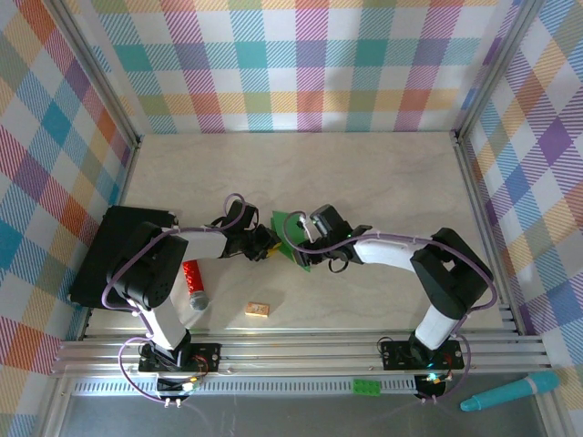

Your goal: Fold a paper plane with a square sheet of paper (pick it up from the middle)

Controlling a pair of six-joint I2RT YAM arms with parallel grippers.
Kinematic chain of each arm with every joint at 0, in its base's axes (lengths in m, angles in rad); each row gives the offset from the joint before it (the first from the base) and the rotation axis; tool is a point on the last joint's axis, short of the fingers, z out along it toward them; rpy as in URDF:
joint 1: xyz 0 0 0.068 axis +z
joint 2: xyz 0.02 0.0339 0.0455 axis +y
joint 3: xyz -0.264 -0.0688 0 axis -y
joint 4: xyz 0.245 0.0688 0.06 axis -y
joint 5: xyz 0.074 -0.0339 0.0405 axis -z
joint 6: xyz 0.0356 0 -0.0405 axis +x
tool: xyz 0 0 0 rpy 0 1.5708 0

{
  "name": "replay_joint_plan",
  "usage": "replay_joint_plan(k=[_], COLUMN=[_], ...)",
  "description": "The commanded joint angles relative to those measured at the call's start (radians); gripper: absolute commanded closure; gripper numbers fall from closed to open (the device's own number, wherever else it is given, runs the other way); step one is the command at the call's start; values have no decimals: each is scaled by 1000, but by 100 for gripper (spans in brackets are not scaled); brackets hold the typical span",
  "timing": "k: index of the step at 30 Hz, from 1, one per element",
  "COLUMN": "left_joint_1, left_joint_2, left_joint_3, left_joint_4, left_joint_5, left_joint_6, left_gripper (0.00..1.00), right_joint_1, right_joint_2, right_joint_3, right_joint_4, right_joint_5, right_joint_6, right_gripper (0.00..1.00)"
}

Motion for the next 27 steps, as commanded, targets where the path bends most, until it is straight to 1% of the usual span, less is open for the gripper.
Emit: replay_joint_plan(k=[1,8,15,22,27], left_joint_1=[-11,-11,1,7,7], left_joint_2=[14,-49,-124,-113,-75], left_joint_3=[-1,-33,-97,-153,-185], left_joint_4=[-65,41,178,371,491], left_joint_5=[-24,-19,-11,43,83], left_joint_6=[15,9,17,14,14], left_gripper=[76,76,74,68,60], right_joint_1=[26,26,10,-9,-20], right_joint_2=[-22,-18,-11,31,42], right_joint_3=[32,26,19,27,18], right_joint_4=[-50,-26,3,7,26], right_joint_5=[78,64,15,-1,-26], right_joint_6=[-10,28,47,65,79], right_gripper=[53,61,64,68,69])
